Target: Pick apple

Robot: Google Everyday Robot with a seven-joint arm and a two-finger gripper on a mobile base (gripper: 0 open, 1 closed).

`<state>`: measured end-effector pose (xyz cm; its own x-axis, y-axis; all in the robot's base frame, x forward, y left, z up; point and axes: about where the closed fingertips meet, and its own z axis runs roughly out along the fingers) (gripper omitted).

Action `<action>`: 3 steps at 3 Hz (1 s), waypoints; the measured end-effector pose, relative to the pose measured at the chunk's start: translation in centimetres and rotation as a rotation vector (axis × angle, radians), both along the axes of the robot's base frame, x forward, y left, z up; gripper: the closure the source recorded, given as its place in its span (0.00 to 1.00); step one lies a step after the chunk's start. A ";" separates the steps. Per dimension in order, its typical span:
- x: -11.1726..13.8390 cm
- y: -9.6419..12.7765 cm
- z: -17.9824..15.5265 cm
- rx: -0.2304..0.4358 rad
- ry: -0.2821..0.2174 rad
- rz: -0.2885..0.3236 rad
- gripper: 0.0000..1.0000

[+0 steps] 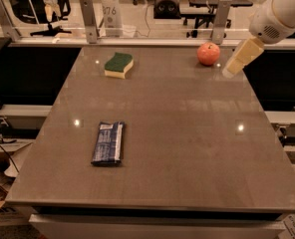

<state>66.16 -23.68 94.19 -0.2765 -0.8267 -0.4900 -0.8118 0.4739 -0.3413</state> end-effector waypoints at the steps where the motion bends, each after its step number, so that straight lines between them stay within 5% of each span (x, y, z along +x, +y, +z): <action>1: 3.2 0.3 -1.7 0.045 -0.003 -0.061 0.00; 3: 9.0 0.2 -5.0 0.162 0.028 -0.209 0.00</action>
Offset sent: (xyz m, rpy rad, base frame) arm 0.1017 0.0007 -0.0525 0.1701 0.0262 -0.2382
